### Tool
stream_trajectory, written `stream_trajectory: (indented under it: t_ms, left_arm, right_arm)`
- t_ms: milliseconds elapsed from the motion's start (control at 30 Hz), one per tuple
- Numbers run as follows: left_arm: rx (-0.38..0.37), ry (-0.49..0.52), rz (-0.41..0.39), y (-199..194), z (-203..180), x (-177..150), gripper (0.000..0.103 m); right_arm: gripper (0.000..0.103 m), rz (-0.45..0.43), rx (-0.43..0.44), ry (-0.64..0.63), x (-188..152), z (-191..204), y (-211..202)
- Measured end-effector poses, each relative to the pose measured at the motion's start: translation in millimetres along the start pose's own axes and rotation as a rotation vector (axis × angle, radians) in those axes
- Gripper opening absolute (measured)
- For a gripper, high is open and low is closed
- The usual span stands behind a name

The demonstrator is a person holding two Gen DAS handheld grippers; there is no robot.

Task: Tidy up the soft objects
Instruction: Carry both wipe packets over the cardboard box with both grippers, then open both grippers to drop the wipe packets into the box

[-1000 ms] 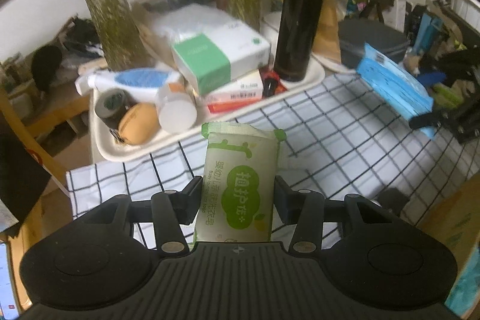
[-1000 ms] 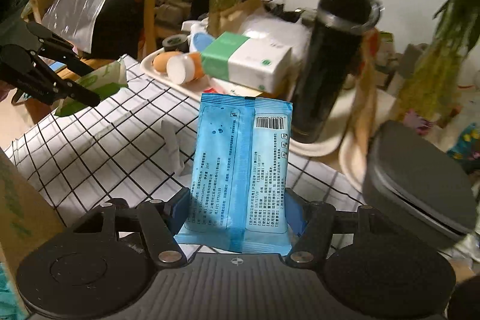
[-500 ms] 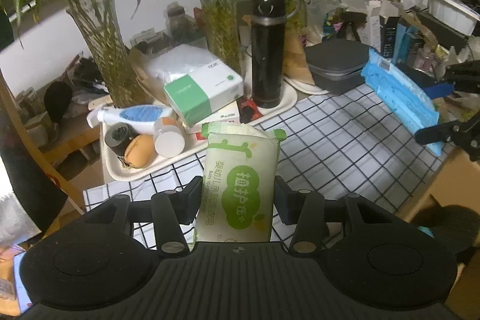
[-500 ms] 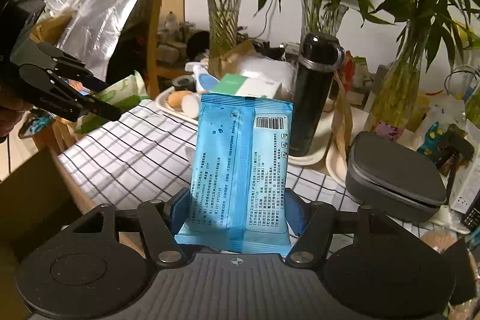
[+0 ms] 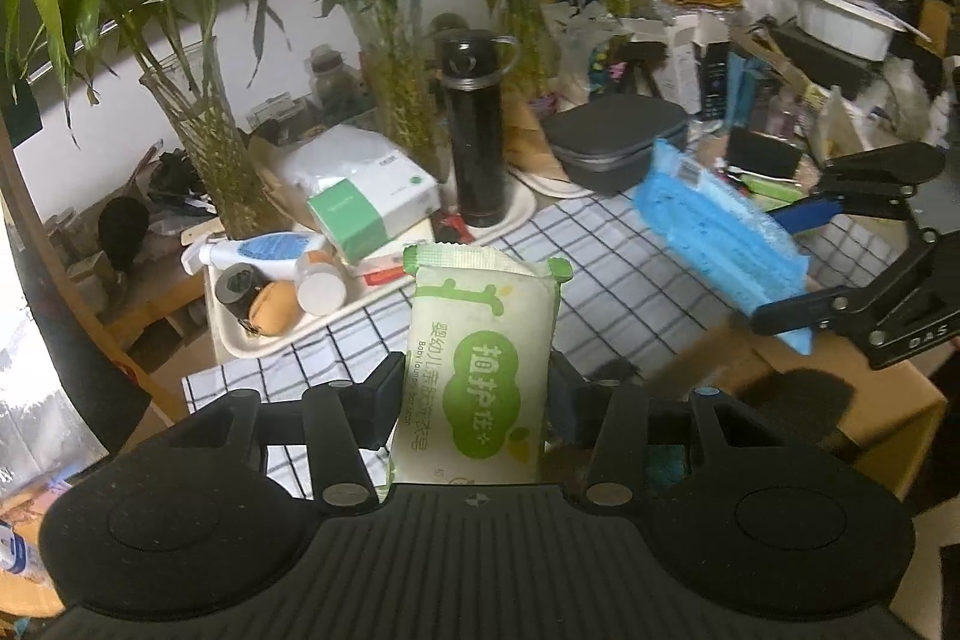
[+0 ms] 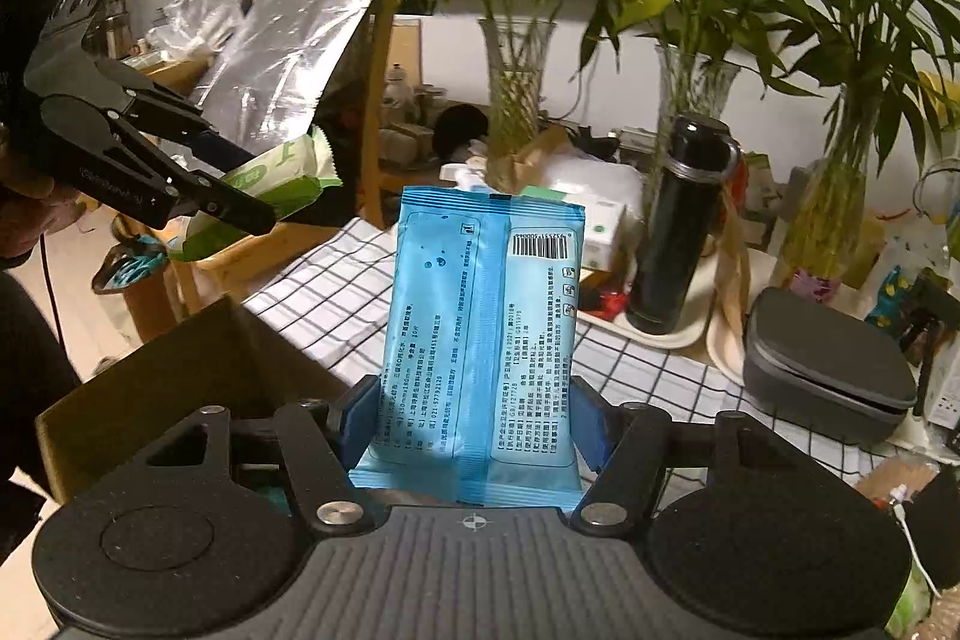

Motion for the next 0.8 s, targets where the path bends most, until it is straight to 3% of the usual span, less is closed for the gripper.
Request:
stream_trajectory:
  t_ms: [300,533,800]
  left_arm:
    - [-0.035,0.017,0.025,-19,-32,-23,0.048]
    - [-0.054,-0.033,0.069,-19,-43,-46,0.048]
    - [-0.064,-0.081,0.103,-19,-48,-58,0.048]
  right_arm:
    - [0.068,0.031,0.054,-0.003,-19,25,-18]
    - [0.068,0.092,0.109,-0.033,-40,48,-26]
    - [0.068,0.155,0.114,-0.032,-57,57,-29]
Point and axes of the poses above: each gripper's, at about its wrist camera, not at the fingertips, and y roughly the way its jaws point, z to its left, x to its top, the point moved 6 cm from there along y, roughly the way its jaws point, and after that the axes turned 5 degrees about x, right-handed, at the moved point
